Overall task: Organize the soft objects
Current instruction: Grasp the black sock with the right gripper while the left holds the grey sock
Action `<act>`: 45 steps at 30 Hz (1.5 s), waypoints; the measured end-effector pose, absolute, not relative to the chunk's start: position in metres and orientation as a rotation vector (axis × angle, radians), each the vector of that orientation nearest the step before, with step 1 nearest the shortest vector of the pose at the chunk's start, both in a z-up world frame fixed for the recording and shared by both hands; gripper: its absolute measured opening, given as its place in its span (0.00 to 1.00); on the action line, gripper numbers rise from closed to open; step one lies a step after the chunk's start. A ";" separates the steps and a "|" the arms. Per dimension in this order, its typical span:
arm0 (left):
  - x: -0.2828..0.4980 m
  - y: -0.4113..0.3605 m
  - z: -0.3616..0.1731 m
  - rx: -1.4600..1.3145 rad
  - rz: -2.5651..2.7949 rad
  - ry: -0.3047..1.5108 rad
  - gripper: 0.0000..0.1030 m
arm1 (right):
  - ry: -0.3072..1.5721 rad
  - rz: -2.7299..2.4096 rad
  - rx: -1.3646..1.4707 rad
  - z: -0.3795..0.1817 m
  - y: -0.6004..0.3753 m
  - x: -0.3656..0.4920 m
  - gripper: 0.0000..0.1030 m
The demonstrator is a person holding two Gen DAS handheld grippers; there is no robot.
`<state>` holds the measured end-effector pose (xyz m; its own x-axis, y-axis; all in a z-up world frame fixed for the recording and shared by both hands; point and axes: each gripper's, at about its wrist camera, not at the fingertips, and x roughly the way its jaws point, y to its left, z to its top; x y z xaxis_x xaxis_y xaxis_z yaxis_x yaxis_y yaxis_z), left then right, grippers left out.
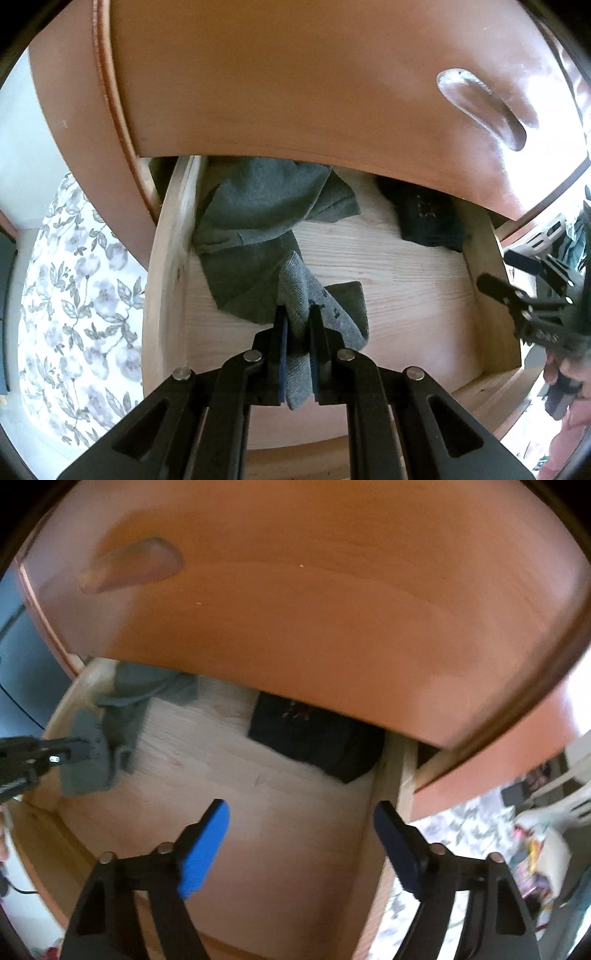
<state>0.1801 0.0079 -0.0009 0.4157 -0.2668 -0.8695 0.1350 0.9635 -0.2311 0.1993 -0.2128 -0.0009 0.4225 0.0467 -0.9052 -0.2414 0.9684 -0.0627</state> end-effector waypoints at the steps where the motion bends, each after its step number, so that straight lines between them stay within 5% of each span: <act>1: 0.178 0.006 -0.003 -0.133 -0.258 1.106 0.10 | 1.123 0.177 -0.205 -0.002 -0.214 0.201 0.72; 16: 0.139 0.027 0.001 -0.233 -0.325 1.016 0.10 | 1.163 0.236 -0.422 -0.019 -0.209 0.220 0.49; 29: 0.135 0.028 -0.010 -0.260 -0.353 1.001 0.10 | 1.052 0.297 -0.785 -0.028 -0.176 0.220 0.49; 45: 0.131 0.026 -0.013 -0.261 -0.370 0.994 0.10 | 0.969 0.281 -1.167 -0.080 -0.134 0.198 0.31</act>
